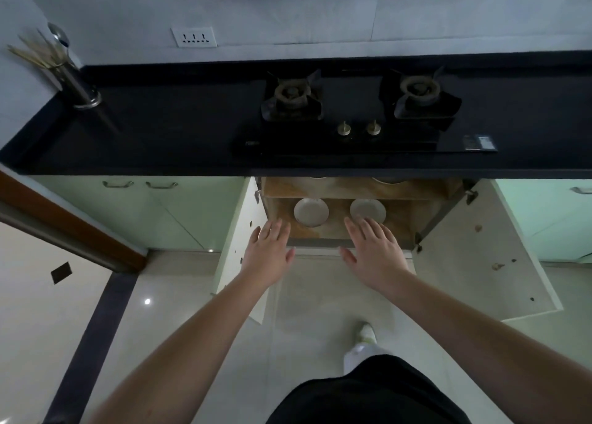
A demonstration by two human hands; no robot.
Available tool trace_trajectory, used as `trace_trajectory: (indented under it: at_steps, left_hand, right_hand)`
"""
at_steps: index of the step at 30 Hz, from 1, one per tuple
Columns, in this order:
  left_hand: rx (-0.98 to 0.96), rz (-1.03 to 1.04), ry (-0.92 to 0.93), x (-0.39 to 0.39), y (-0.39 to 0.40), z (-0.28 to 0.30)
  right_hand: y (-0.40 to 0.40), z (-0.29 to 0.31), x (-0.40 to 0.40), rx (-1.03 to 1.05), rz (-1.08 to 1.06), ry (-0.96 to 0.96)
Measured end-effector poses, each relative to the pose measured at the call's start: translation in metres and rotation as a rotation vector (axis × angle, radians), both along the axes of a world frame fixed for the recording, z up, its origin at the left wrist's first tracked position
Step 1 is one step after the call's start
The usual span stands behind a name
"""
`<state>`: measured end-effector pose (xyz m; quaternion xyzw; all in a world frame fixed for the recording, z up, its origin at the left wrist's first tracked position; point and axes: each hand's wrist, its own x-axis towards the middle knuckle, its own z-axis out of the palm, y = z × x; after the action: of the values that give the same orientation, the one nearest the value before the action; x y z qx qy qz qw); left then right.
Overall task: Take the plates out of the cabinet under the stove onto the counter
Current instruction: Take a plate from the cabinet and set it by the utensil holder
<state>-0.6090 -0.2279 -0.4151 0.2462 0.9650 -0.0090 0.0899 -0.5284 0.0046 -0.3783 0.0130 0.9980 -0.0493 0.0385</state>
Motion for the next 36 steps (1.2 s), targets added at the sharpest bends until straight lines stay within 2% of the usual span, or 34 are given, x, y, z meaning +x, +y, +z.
trace_trajectory:
  at_steps: [9,16,26,30,36]
  left_hand:
    - [0.002,0.054,-0.011,-0.049,0.051,-0.015]
    - [0.051,0.111,0.008,-0.089,0.071,-0.052]
    - [0.113,0.091,0.061,-0.151,0.093,-0.195]
    - [0.145,0.106,0.073,-0.182,0.104,-0.263]
    - [0.217,0.117,0.203,-0.228,0.127,-0.333]
  right_hand:
    - [0.033,-0.029,-0.071,-0.093,0.089,-0.038]
    - [0.054,-0.079,-0.126,-0.088,0.071,-0.065]
    - [0.053,-0.2,-0.191,-0.048,0.043,0.017]
    - [0.058,-0.267,-0.221,-0.062,0.026,0.042]
    - [0.073,-0.352,-0.266,0.003,0.026,0.074]
